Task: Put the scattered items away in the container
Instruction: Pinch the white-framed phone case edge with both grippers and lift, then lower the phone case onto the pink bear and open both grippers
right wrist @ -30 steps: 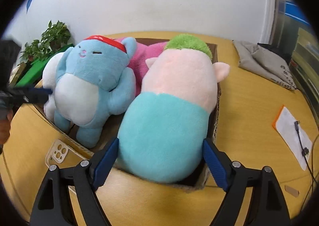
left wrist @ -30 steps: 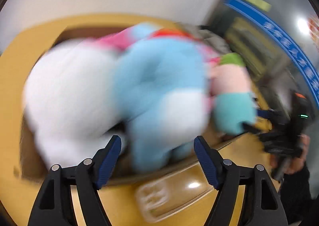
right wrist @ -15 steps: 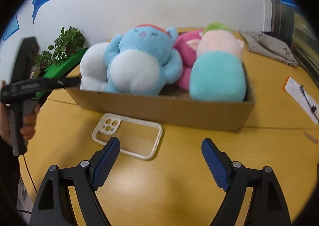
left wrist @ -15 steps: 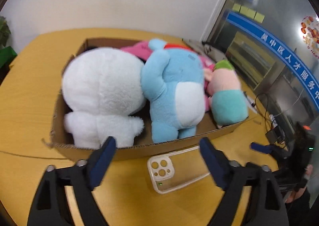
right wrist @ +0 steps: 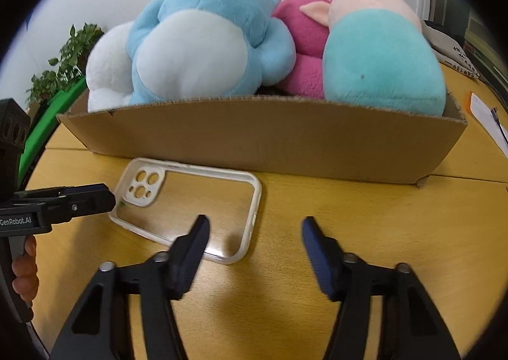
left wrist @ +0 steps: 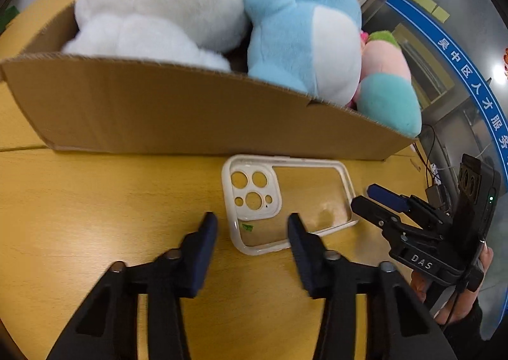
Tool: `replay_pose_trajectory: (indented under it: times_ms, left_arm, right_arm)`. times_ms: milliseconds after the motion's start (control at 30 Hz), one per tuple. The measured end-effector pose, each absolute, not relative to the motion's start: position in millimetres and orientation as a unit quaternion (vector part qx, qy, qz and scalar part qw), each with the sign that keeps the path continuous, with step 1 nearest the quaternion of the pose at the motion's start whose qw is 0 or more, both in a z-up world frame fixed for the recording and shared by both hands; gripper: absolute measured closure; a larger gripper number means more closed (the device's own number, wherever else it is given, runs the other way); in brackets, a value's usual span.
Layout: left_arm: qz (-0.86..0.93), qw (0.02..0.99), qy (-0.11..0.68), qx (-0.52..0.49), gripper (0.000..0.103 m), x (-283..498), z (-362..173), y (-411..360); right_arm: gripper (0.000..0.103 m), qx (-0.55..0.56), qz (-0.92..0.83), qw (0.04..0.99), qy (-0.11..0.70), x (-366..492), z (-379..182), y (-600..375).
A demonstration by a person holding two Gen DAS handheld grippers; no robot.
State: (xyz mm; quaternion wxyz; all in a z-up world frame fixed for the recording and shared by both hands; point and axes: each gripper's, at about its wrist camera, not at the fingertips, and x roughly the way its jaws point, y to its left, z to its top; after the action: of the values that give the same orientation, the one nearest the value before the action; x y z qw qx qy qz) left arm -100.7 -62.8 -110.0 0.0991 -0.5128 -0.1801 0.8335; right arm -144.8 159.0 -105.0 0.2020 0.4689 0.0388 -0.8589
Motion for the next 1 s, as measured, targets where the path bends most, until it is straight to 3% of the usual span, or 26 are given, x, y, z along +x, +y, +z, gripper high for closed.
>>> replay_pose_trajectory:
  times_ms: [33,133,200,267,500,700,1000]
  left_arm:
    - [0.834,0.100,-0.176,-0.514,0.080,-100.8,-111.2,-60.7]
    - [0.836,0.094,-0.182,-0.509,0.092,-99.3,-114.5,-60.4]
    - [0.836,0.093,-0.189,-0.506,0.093,-96.9,-116.5,-61.8]
    - [0.836,0.090,-0.190,-0.506,0.093,-92.8,-117.4,-61.1]
    - [0.845,0.115,-0.188,-0.487,0.094,-67.8,-95.8,-56.0]
    - [0.885,0.118,-0.155,-0.423,0.094,-63.4,-28.0,-56.9]
    - [0.924,0.117,-0.107,-0.347,0.094,-160.9,62.2,-74.5]
  right_arm:
    - [0.065,0.473,-0.857,0.199,0.043,-145.2,-108.8,157.8]
    - [0.070,0.464,-0.862,0.196,0.059,-141.3,-112.3,155.4]
    - [0.086,0.460,-0.863,0.196,0.067,-137.8,-113.5,154.4]
    - [0.092,0.459,-0.864,0.198,0.064,-133.8,-114.5,155.4]
    - [0.096,0.445,-0.872,0.203,0.031,-109.1,-104.5,167.6]
    - [0.096,0.370,-0.906,0.205,0.027,-92.7,-41.2,167.1]
    - [0.096,0.280,-0.938,0.195,0.061,-172.7,41.6,139.3]
